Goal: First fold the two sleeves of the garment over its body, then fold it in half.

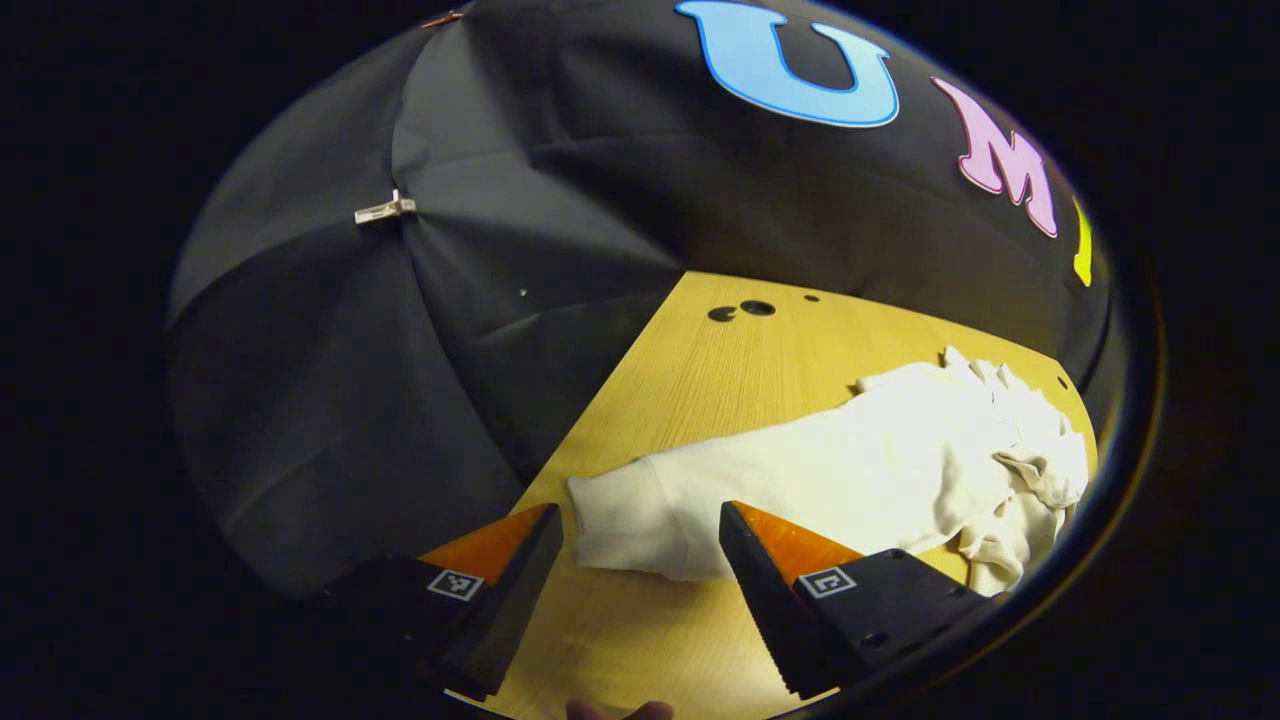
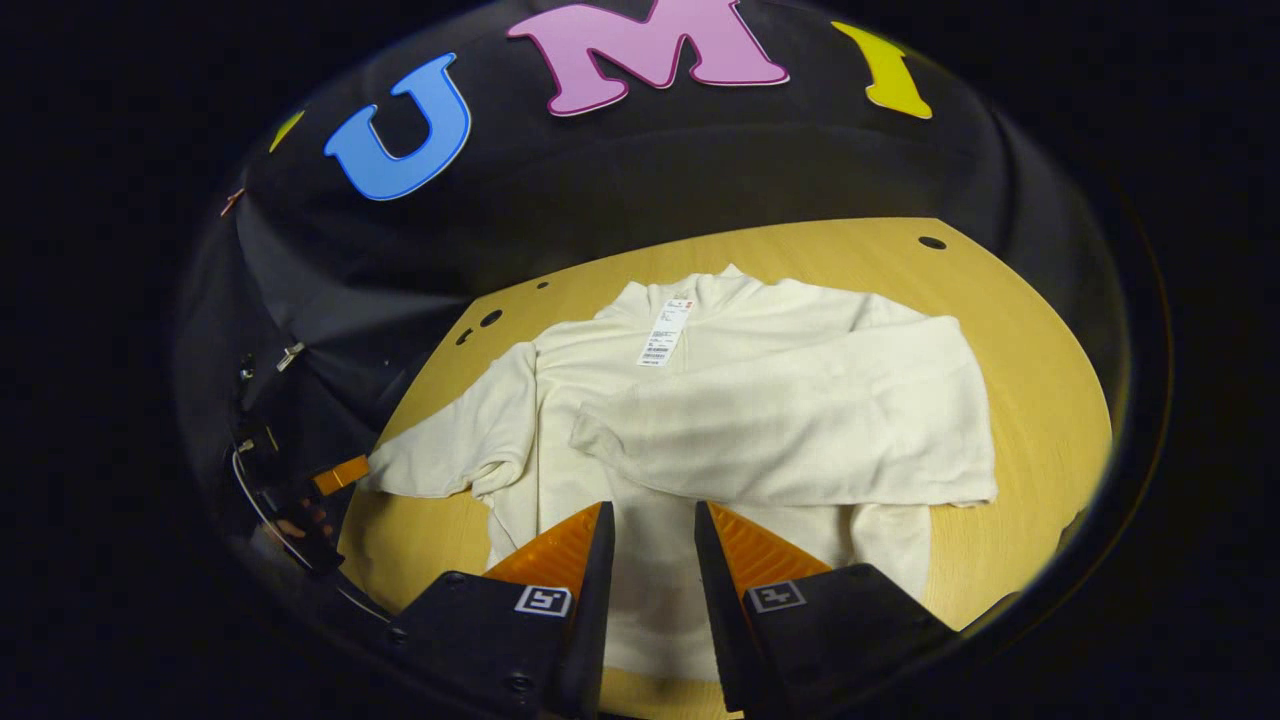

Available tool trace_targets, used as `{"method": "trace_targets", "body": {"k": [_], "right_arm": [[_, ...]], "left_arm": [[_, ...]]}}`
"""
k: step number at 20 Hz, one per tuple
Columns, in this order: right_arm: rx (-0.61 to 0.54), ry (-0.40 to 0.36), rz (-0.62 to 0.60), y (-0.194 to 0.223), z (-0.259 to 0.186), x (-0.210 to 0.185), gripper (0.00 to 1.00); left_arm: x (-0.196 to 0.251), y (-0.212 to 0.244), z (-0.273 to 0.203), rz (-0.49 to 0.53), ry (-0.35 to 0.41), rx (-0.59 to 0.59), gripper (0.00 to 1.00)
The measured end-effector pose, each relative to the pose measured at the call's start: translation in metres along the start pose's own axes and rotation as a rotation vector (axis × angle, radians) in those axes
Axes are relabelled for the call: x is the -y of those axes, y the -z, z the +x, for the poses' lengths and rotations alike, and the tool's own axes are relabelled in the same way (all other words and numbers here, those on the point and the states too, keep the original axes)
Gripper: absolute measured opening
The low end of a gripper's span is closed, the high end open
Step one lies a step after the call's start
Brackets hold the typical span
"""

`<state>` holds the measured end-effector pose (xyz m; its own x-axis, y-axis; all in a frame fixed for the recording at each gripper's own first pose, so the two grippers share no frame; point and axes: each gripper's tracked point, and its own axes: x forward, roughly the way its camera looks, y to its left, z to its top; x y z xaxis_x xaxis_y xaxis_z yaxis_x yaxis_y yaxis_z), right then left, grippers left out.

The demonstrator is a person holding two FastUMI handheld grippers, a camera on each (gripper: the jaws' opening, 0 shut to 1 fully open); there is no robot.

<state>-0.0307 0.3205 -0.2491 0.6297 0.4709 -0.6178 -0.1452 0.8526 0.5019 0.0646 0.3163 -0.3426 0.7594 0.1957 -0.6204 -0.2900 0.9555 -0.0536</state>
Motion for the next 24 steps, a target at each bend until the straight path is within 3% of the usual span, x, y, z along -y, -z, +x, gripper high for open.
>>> {"method": "trace_targets", "body": {"k": [6, 11, 15, 16, 22, 24], "right_arm": [[0.002, 0.011, 0.016, 0.005, -0.021, 0.011, 0.48], [0.012, 0.007, 0.025, 0.004, -0.031, 0.015, 0.48], [0.017, 0.008, 0.029, 0.007, -0.041, 0.023, 0.48], [0.022, 0.009, 0.033, 0.006, -0.044, 0.025, 0.49], [0.032, 0.023, 0.051, 0.010, -0.063, 0.052, 0.49], [0.036, 0.028, 0.055, 0.011, -0.069, 0.062, 0.48]], "left_arm": [[0.000, 0.035, 0.023, -0.018, -0.014, -0.147, 0.99], [0.008, 0.033, 0.027, 0.023, 0.034, -0.117, 0.97], [0.025, 0.029, 0.028, 0.043, 0.102, -0.112, 0.30], [0.027, 0.027, 0.028, 0.031, 0.110, -0.109, 0.22], [0.030, 0.018, 0.020, -0.029, 0.139, -0.085, 0.02], [0.035, 0.009, 0.010, -0.015, 0.140, -0.047, 0.07]]}}
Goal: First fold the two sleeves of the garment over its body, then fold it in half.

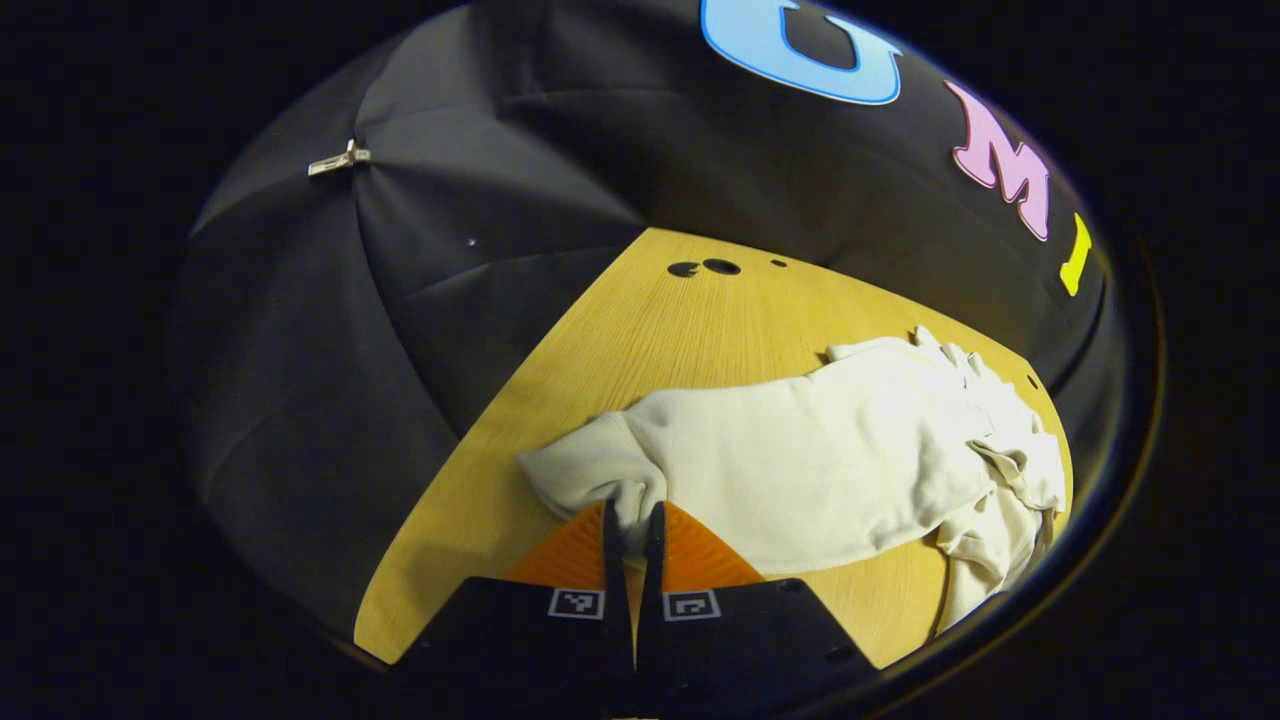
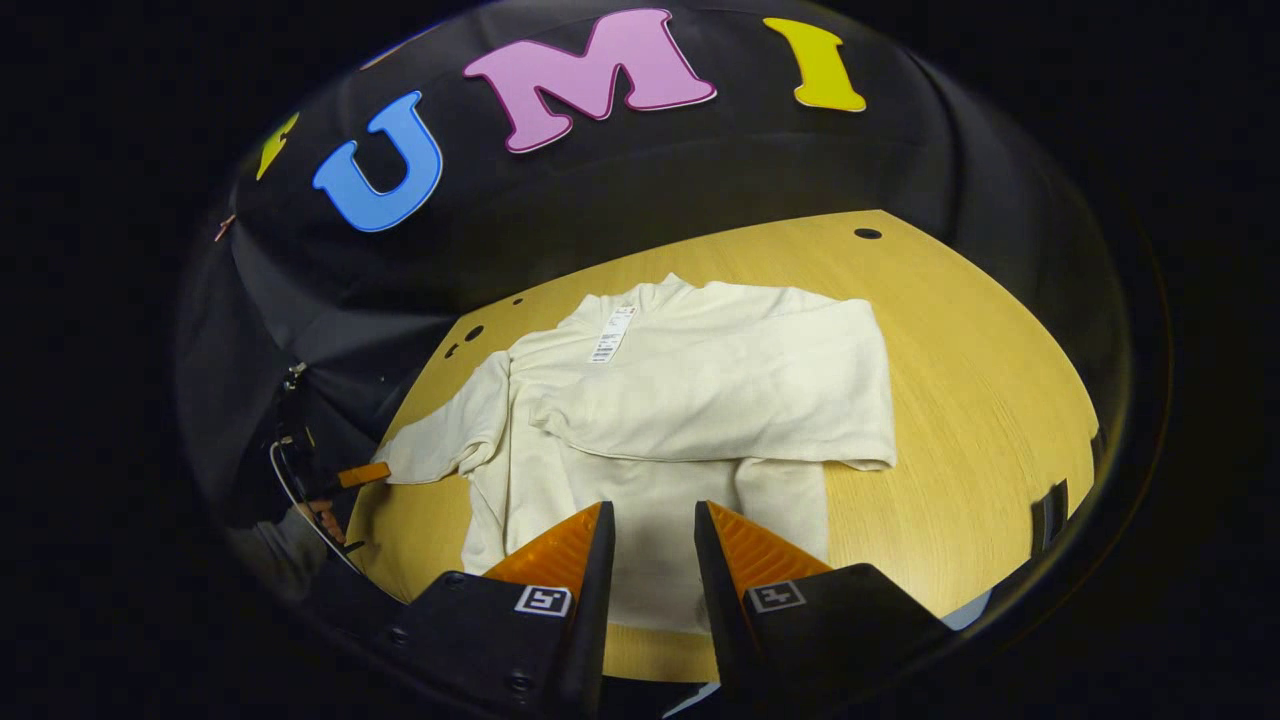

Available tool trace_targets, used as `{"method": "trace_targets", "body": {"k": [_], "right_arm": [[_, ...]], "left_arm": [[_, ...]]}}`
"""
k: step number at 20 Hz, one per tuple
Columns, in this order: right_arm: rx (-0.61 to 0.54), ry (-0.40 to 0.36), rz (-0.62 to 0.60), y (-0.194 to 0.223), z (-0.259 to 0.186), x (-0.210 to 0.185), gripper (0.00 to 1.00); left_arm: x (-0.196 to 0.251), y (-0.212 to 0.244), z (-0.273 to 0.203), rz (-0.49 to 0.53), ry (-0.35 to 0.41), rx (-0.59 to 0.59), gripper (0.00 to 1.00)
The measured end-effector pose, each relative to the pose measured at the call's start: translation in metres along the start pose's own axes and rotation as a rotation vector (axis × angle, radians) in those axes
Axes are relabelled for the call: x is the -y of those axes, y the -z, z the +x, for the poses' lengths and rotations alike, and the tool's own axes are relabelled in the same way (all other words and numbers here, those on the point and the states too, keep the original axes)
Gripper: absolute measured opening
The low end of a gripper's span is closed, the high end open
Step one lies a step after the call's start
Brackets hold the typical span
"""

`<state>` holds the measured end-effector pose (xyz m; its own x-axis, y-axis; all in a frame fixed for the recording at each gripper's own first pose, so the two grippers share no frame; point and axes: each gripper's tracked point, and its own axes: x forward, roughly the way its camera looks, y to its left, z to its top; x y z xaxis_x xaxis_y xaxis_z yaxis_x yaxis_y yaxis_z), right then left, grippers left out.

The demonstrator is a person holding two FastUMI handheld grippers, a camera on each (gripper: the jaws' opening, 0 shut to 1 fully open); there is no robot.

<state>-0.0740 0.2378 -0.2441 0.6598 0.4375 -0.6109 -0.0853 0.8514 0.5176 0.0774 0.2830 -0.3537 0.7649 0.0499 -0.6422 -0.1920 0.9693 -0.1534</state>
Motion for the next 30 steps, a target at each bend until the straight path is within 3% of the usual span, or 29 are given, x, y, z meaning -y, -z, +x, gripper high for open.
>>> {"method": "trace_targets", "body": {"k": [8, 16, 25, 30], "right_arm": [[0.008, 0.032, 0.030, -0.001, -0.015, 0.047, 0.49], [0.013, 0.077, 0.079, 0.000, -0.027, 0.099, 0.48], [-0.001, 0.112, 0.132, 0.009, -0.037, 0.141, 0.49], [-0.003, 0.123, 0.149, 0.011, -0.043, 0.158, 0.49]], "left_arm": [[0.082, -0.041, -0.040, 0.050, 0.097, 0.100, 0.06], [0.224, -0.076, -0.075, 0.136, 0.271, 0.179, 0.06], [0.359, -0.047, -0.082, 0.218, 0.427, 0.150, 0.06], [0.408, -0.013, -0.071, 0.299, 0.466, 0.102, 0.06]]}}
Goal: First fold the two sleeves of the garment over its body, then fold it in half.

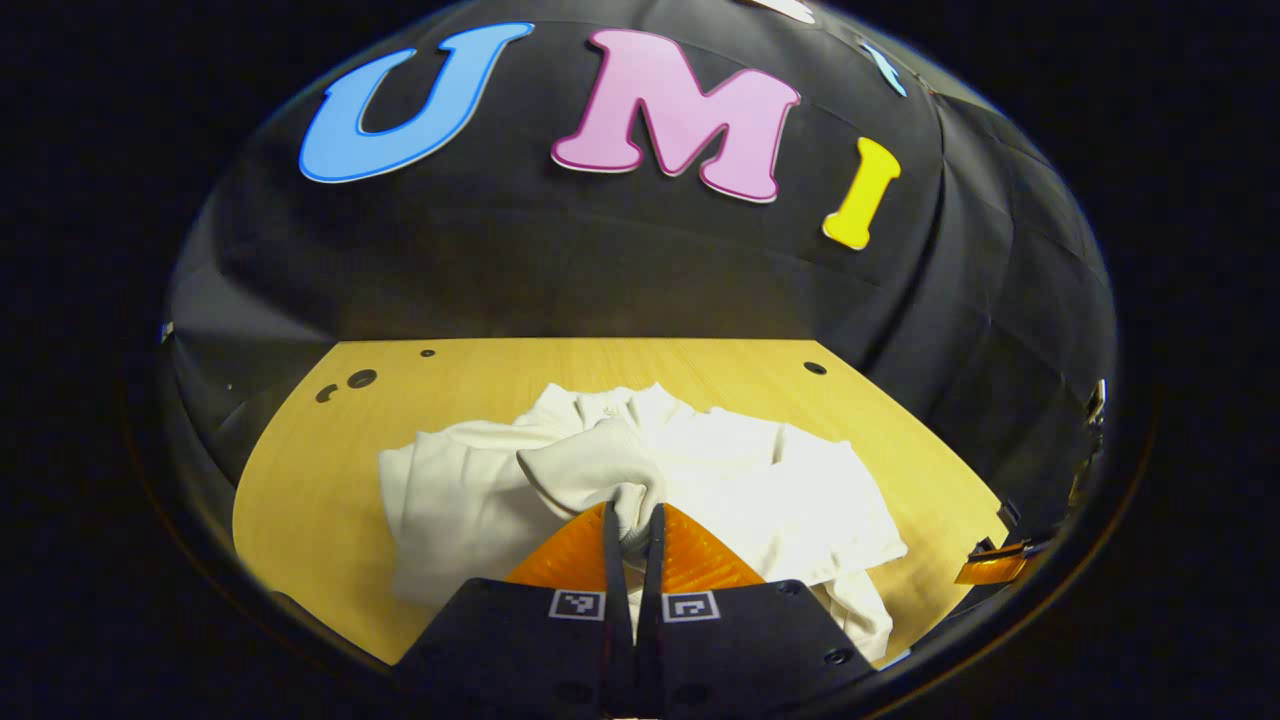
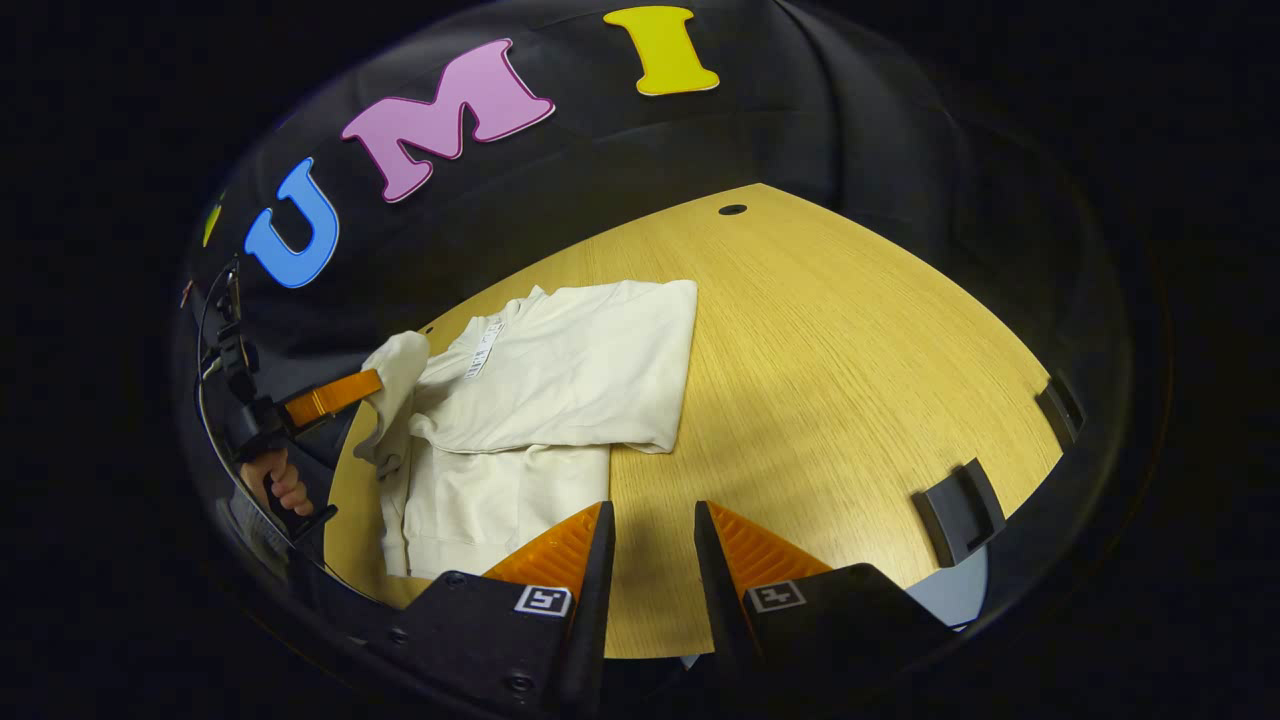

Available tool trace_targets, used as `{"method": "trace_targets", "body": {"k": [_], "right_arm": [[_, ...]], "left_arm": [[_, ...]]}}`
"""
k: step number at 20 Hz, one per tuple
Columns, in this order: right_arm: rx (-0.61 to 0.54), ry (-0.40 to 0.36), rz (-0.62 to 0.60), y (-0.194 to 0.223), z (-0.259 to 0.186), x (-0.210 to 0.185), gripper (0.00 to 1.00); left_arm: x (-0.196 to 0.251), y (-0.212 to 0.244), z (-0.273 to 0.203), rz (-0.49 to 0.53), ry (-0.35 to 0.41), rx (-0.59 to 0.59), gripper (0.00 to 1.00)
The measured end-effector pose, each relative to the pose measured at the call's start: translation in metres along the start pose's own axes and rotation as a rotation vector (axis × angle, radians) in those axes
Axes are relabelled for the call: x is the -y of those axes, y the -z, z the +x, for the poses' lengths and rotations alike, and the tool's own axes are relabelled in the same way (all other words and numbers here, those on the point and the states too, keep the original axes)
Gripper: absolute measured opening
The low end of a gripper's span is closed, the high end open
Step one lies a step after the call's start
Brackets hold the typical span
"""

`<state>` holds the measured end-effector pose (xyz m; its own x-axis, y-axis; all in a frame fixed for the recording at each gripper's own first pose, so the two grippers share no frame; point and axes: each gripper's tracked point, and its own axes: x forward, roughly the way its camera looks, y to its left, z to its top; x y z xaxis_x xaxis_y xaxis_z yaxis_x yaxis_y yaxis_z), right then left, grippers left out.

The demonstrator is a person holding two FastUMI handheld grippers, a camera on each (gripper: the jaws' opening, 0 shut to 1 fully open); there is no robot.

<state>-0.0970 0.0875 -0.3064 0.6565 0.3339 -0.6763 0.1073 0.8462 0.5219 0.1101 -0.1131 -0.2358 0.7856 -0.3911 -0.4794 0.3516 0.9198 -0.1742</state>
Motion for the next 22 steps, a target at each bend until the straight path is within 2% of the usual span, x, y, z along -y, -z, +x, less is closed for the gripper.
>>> {"method": "trace_targets", "body": {"k": [6, 11, 13, 15, 16, 17, 18, 19, 21, 22], "right_arm": [[-0.011, 0.002, 0.009, 0.003, 0.000, 0.012, 0.49], [-0.020, -0.009, 0.009, 0.004, 0.002, 0.011, 0.48], [-0.022, -0.013, 0.006, 0.004, 0.003, 0.009, 0.49], [-0.024, -0.018, 0.004, 0.005, 0.003, 0.007, 0.49], [-0.026, -0.020, 0.004, 0.005, 0.004, 0.005, 0.48], [-0.029, -0.022, 0.003, 0.007, 0.005, 0.004, 0.48], [-0.030, -0.025, 0.002, 0.008, 0.005, 0.002, 0.49], [-0.030, -0.028, 0.000, 0.008, 0.005, -0.001, 0.49], [-0.032, -0.033, -0.005, 0.010, 0.006, -0.007, 0.50], [-0.037, -0.038, -0.008, 0.012, 0.007, -0.010, 0.51]], "left_arm": [[0.045, 0.031, 0.028, 0.074, 0.039, -0.056, 0.06], [0.049, 0.059, 0.047, 0.117, -0.014, -0.118, 0.07], [0.051, 0.067, 0.051, 0.110, -0.010, -0.138, 0.08], [0.053, 0.074, 0.050, 0.092, -0.009, -0.150, 0.25], [0.055, 0.076, 0.048, 0.089, -0.006, -0.150, 0.26], [0.055, 0.077, 0.045, 0.094, -0.006, -0.149, 0.38], [0.054, 0.077, 0.043, 0.105, -0.012, -0.145, 0.36], [0.053, 0.078, 0.040, 0.116, -0.018, -0.143, 0.56], [0.054, 0.082, 0.031, 0.116, -0.004, -0.145, 0.63], [0.058, 0.085, 0.025, 0.105, 0.019, -0.155, 0.60]]}}
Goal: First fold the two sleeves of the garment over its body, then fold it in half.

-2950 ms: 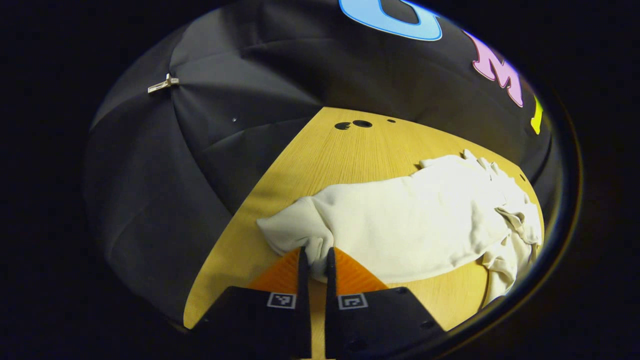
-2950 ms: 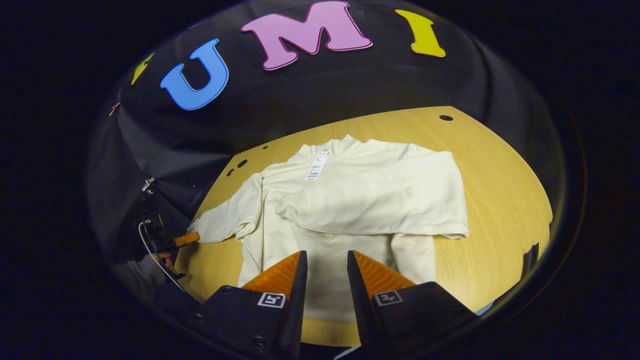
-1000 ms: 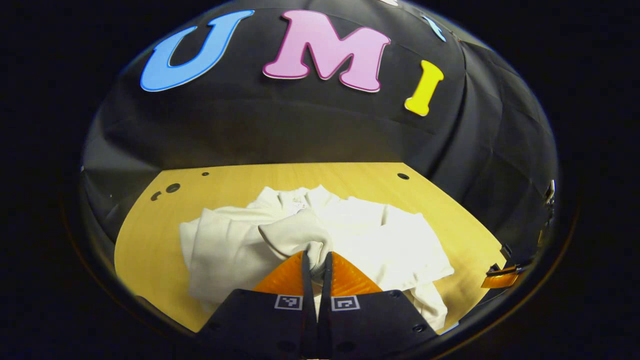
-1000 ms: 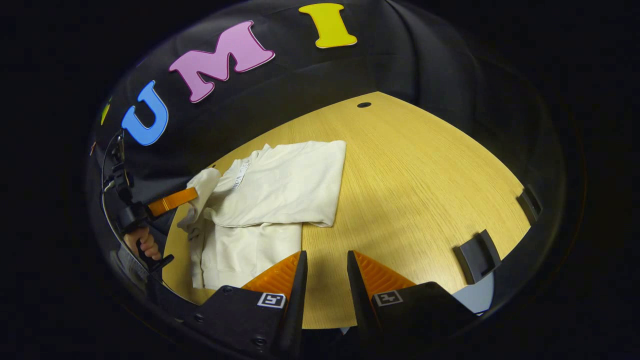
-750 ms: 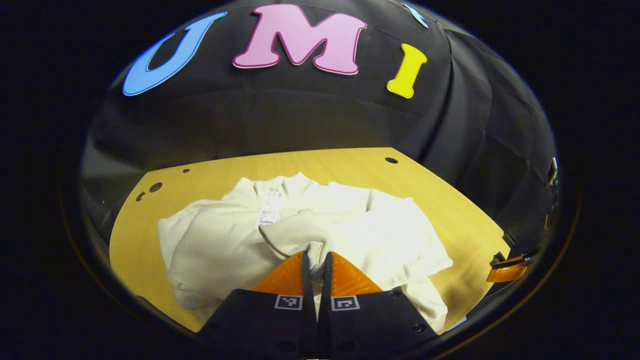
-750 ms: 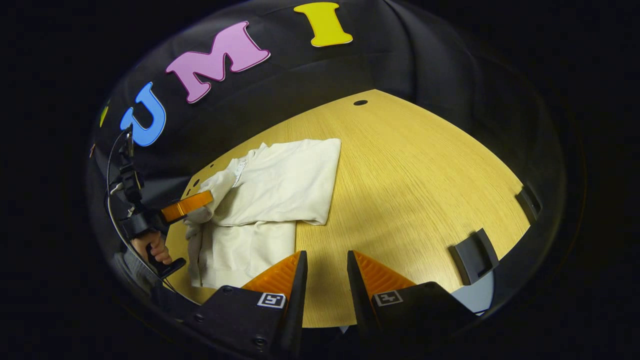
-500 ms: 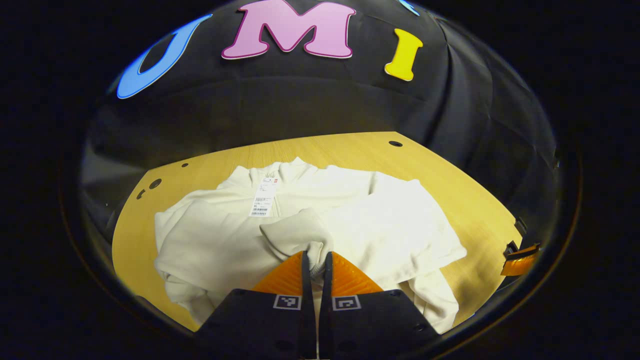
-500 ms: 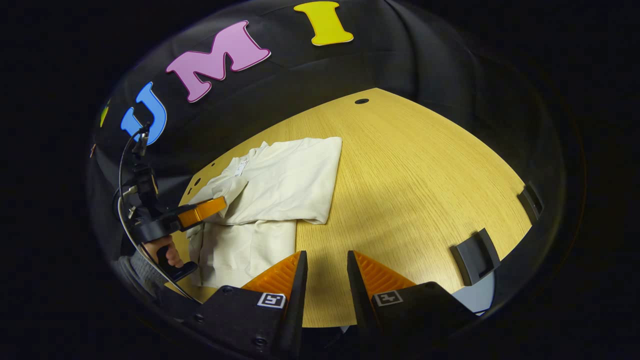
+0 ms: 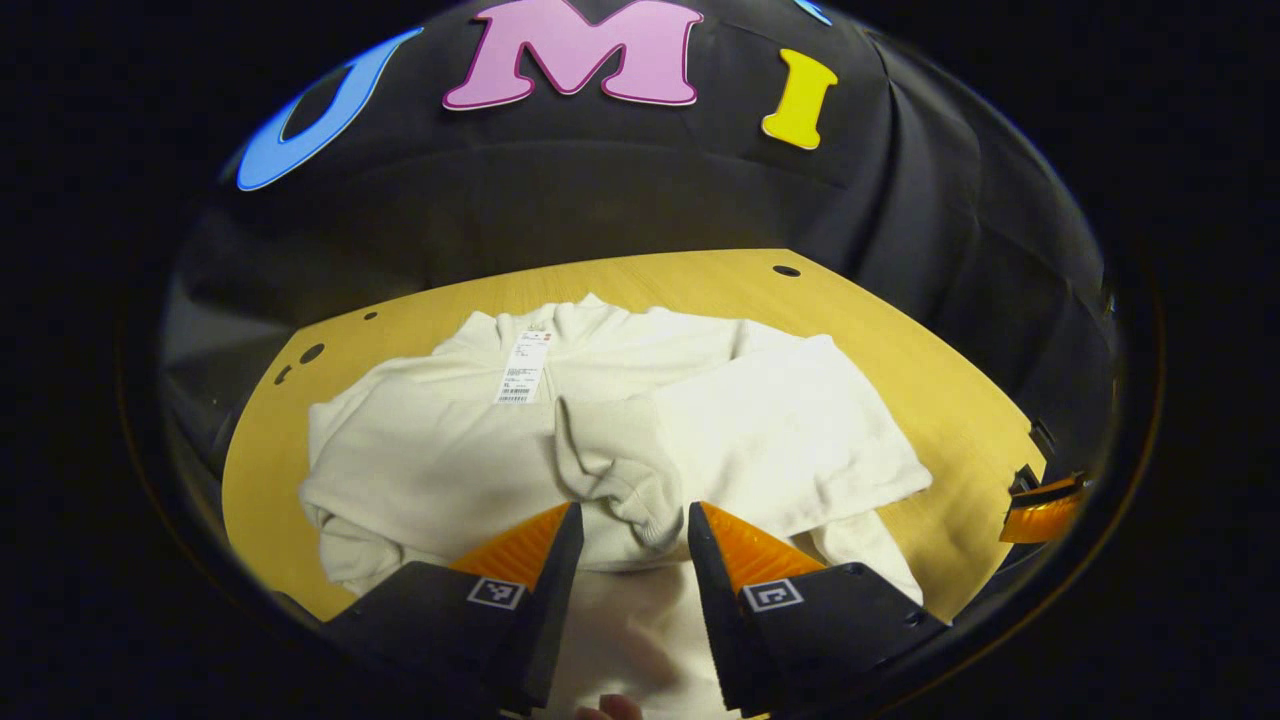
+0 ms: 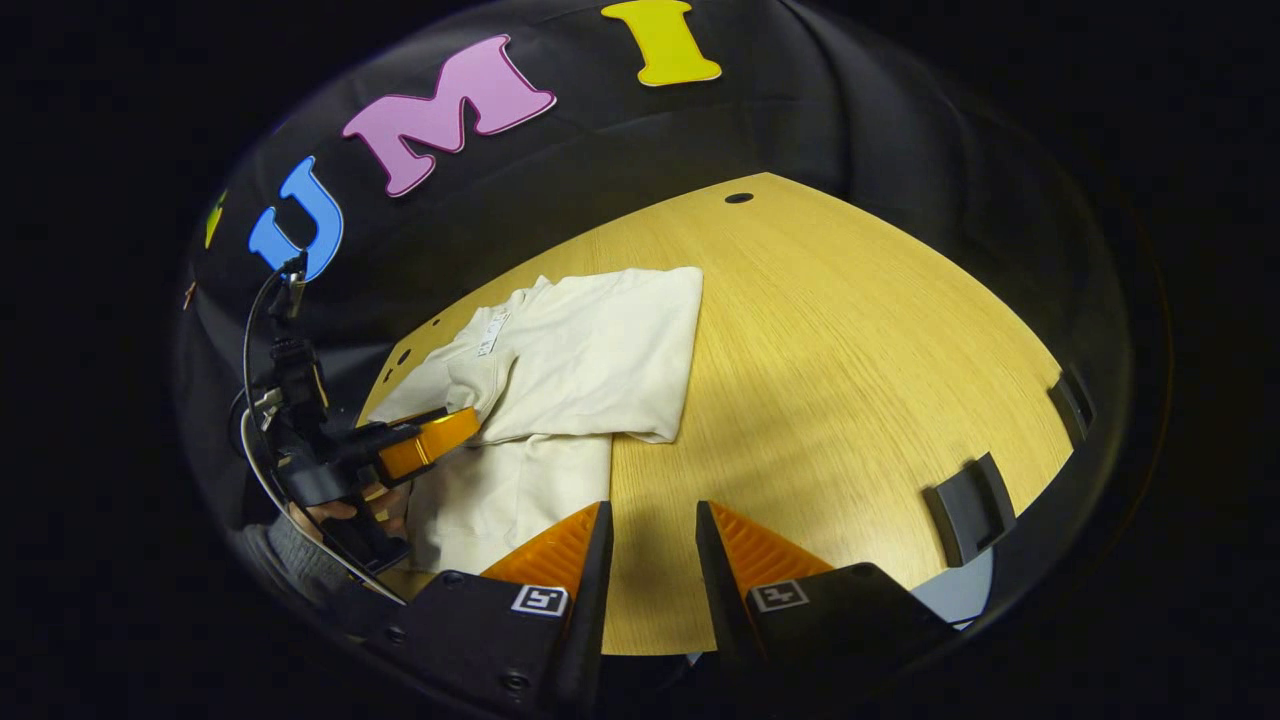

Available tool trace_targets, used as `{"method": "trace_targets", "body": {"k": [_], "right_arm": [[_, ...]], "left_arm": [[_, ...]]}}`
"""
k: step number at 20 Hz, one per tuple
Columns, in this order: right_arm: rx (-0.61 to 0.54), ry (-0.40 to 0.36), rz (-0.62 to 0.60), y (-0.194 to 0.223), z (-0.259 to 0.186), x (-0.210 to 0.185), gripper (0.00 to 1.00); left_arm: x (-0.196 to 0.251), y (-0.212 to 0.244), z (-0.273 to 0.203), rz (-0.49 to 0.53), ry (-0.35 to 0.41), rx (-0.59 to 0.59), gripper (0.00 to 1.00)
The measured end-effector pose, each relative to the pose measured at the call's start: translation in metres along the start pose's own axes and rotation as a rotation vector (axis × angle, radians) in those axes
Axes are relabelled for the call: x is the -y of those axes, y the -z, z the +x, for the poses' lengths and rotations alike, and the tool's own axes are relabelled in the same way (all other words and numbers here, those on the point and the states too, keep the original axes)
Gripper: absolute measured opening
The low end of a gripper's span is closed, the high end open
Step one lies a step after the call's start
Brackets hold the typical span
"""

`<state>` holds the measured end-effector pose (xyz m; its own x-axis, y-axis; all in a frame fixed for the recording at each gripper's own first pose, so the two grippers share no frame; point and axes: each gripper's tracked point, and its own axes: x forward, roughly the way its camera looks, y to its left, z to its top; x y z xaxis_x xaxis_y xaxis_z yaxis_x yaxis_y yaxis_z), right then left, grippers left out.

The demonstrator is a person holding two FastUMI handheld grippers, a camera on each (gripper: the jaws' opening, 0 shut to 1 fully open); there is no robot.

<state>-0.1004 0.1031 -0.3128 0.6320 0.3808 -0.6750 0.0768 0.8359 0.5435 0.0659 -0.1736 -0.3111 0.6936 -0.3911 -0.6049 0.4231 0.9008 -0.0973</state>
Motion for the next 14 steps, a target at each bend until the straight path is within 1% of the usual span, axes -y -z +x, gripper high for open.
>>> {"method": "trace_targets", "body": {"k": [1, 2, 3, 7, 8, 11, 14], "right_arm": [[-0.006, -0.005, -0.005, 0.002, 0.000, -0.003, 0.53], [-0.011, -0.011, -0.012, 0.002, 0.001, -0.007, 0.54], [-0.013, -0.017, -0.019, 0.003, 0.001, -0.010, 0.57], [-0.030, -0.046, -0.042, 0.008, 0.004, -0.025, 0.59], [-0.038, -0.054, -0.047, 0.010, 0.005, -0.029, 0.62], [-0.061, -0.068, -0.065, 0.017, 0.008, -0.038, 0.66], [-0.083, -0.080, -0.071, 0.026, 0.010, -0.047, 0.67]], "left_arm": [[0.000, 0.003, -0.005, -0.003, 0.006, -0.002, 0.68], [-0.004, 0.004, -0.012, -0.004, 0.000, 0.001, 0.69], [-0.006, 0.007, -0.019, -0.010, -0.003, 0.004, 0.69], [-0.011, 0.017, -0.057, -0.055, 0.026, 0.007, 0.70], [-0.016, 0.021, -0.068, -0.056, 0.024, 0.009, 0.69], [-0.029, 0.035, -0.096, -0.080, 0.009, 0.007, 0.69], [-0.048, 0.055, -0.120, -0.110, -0.027, -0.016, 0.71]]}}
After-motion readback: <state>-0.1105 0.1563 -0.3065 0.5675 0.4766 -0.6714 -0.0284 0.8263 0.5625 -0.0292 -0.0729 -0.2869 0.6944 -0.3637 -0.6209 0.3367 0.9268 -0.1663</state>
